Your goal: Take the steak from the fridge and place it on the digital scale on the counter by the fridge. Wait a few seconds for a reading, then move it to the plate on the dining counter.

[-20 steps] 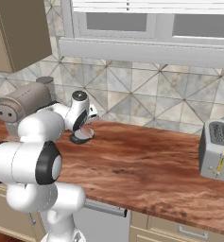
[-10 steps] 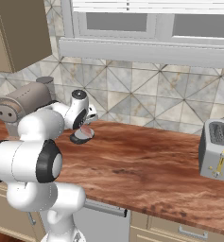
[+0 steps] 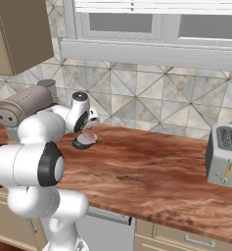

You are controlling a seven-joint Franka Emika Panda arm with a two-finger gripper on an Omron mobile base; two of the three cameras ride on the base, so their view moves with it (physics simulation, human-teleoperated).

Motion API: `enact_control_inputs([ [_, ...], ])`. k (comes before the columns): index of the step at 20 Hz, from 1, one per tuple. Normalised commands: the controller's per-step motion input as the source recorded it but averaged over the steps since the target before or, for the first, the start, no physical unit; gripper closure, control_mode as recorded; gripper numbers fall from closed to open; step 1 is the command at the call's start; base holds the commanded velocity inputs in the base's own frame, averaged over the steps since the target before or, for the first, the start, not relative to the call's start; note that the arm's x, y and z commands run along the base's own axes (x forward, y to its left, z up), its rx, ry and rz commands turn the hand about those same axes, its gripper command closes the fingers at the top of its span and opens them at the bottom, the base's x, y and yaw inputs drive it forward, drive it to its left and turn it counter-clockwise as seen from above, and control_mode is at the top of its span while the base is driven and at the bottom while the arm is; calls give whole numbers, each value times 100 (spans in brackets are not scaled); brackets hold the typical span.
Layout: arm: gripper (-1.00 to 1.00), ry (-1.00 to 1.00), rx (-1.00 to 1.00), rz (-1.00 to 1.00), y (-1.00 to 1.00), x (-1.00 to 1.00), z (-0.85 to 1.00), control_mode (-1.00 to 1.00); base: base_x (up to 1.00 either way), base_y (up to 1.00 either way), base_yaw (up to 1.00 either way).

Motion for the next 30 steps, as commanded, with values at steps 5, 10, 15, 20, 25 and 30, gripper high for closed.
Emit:
enact_control_inputs([
  [5, -100, 0, 0, 0, 2, 1, 0, -100, 0, 0, 0],
  [10, -100, 0, 0, 0, 0, 2, 0, -100, 0, 0, 0],
  [15, -100, 0, 0, 0, 0, 0, 0, -100, 0, 0, 0],
  [20, -100, 0, 0, 0, 0, 0, 0, -100, 0, 0, 0],
  [25, -100, 0, 0, 0, 0, 0, -1, -100, 0, 0, 0],
  [30, -100, 0, 0, 0, 0, 0, -1, -100, 0, 0, 0],
])
